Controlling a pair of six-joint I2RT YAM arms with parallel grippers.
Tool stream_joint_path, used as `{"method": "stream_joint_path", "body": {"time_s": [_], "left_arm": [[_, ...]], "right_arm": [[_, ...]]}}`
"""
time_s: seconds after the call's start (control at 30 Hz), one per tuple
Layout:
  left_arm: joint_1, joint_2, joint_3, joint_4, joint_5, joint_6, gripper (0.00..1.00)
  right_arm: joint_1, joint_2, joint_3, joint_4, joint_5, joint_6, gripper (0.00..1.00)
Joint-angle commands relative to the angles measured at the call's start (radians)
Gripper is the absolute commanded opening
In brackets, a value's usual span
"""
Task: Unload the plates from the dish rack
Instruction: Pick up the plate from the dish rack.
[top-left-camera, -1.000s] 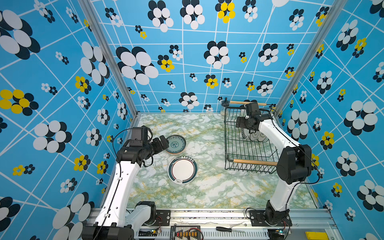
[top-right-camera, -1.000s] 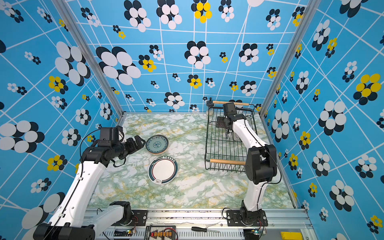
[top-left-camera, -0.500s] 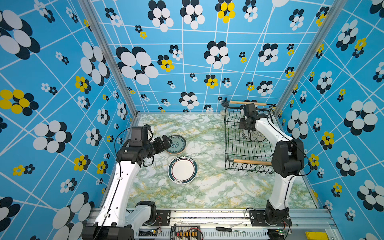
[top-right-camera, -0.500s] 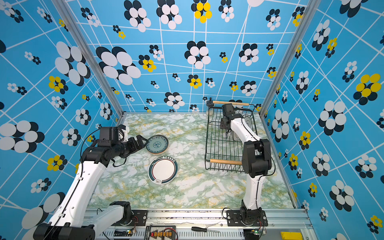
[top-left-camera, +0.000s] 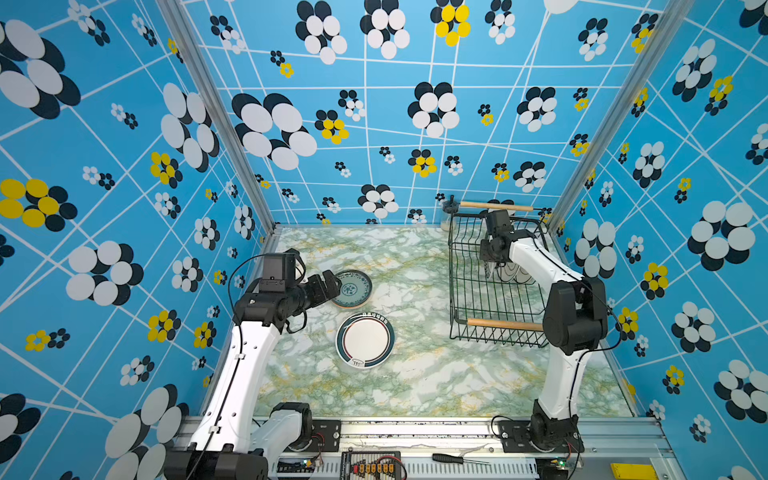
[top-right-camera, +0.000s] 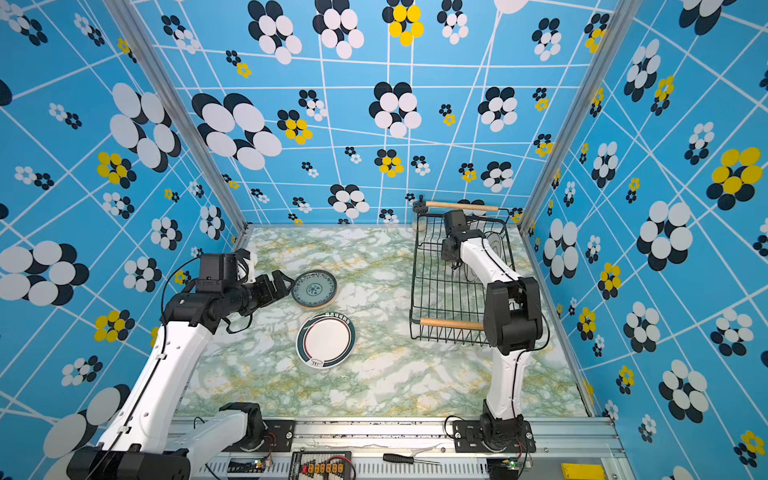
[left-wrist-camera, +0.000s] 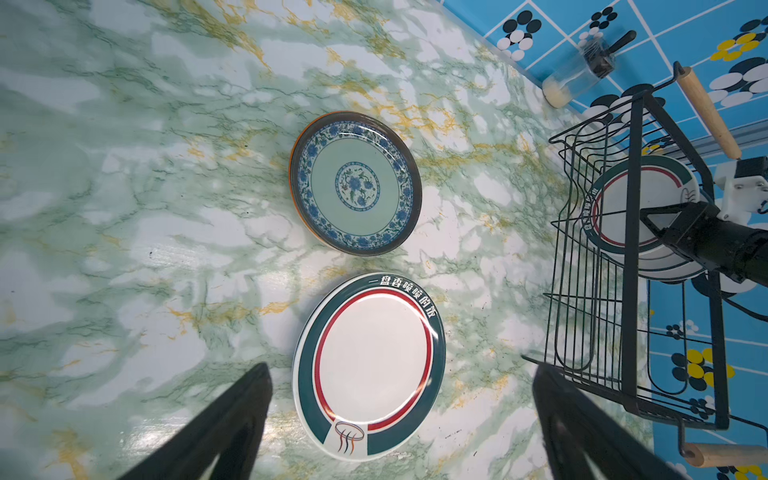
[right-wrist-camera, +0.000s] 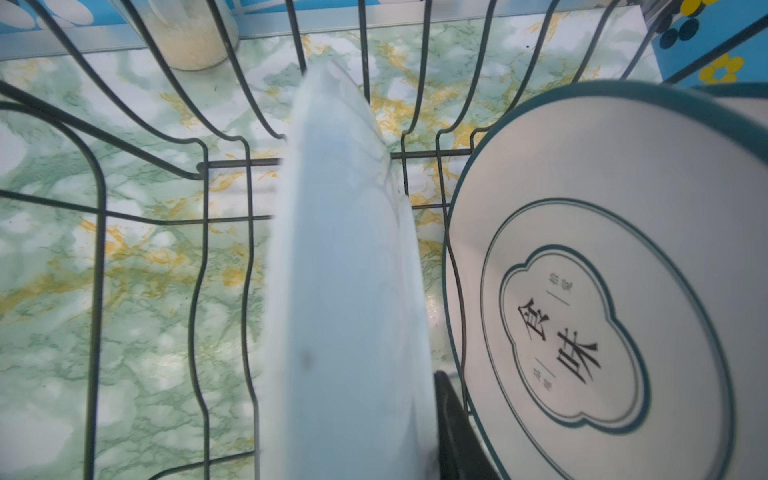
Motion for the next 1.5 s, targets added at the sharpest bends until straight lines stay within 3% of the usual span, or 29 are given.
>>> {"method": "stream_joint_path", "body": {"time_s": [0.0,0.47,0.93,1.23,1.47], "left_arm": [[0.006,0.015,0.009,-0.015,-0.045,-0.012,0.99],[0.005,0.04,-0.029,0.037,-0.096,-0.02,0.99],[0.005,0.118,-0.009,0.0,-0.066,0.004,0.99],[0.005,0.134,0.003,0.005,-0.027,0.005,0.99],[0.002,0.107,-0.008,0.055,0.045,-0.004,0.99]], "right_arm": [[-0.005,-0.001,-0.025,0.015,0.021,-0.013,0.23],[-0.005,-0.065,-0.106,0.041,-0.005,-0.019,0.07],[-0.005,-0.17,-0.14,0.046,0.0,-0.038,0.04],[-0.005,-0.331,-0.185,0.082,0.026,-0.052,0.0],[-0.005,-0.502,-0.258,0.159,-0.071,-0.004,0.01]]}}
